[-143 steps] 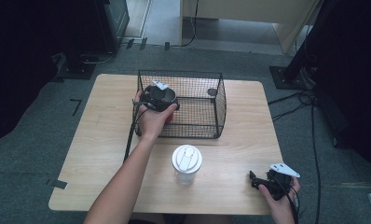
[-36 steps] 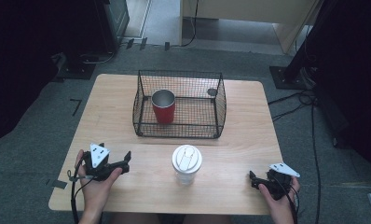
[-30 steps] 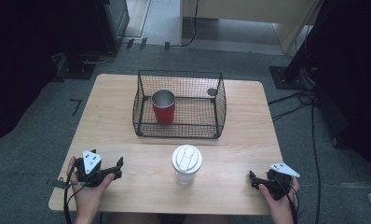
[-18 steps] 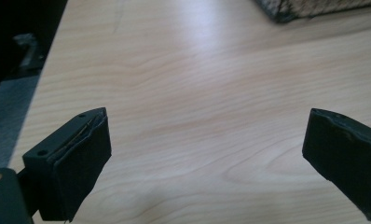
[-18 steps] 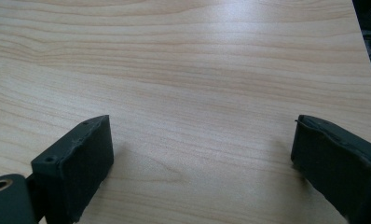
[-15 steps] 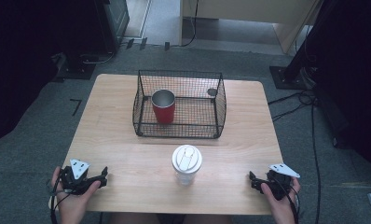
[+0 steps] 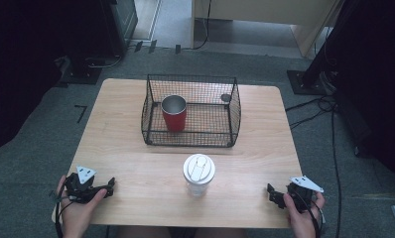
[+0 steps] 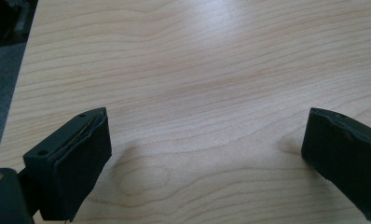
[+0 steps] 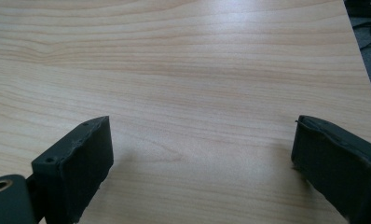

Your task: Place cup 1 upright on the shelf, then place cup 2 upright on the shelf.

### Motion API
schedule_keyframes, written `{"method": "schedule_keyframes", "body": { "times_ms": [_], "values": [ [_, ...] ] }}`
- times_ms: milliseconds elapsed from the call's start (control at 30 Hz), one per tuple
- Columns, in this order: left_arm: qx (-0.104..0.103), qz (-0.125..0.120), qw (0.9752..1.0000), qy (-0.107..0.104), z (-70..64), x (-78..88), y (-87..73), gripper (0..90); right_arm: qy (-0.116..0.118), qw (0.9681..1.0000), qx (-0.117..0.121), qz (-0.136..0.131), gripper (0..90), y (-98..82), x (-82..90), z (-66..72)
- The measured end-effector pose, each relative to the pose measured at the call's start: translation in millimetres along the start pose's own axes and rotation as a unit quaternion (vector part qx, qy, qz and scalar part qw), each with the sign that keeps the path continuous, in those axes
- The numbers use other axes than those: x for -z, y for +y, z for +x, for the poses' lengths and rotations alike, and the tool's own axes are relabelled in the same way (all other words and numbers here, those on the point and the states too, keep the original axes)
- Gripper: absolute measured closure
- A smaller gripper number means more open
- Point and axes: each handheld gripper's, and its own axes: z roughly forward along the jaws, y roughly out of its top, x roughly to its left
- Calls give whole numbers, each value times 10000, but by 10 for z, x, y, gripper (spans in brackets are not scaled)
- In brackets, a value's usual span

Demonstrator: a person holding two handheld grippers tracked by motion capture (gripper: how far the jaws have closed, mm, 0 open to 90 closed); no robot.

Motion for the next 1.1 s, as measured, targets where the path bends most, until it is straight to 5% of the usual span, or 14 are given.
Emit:
{"method": "schedule_keyframes", "body": {
  "times_ms": [100,600,1100],
  "values": [
    [263,124,9992,-266,70,-30,8,21,-3,10000,76,-35,55,12,47,3],
    [283,124,9992,-241,72,-30,8,21,219,9989,296,-306,55,175,314,147],
    [291,132,9992,-231,69,-32,11,21,788,9932,701,-491,57,347,454,555]
  ]
}}
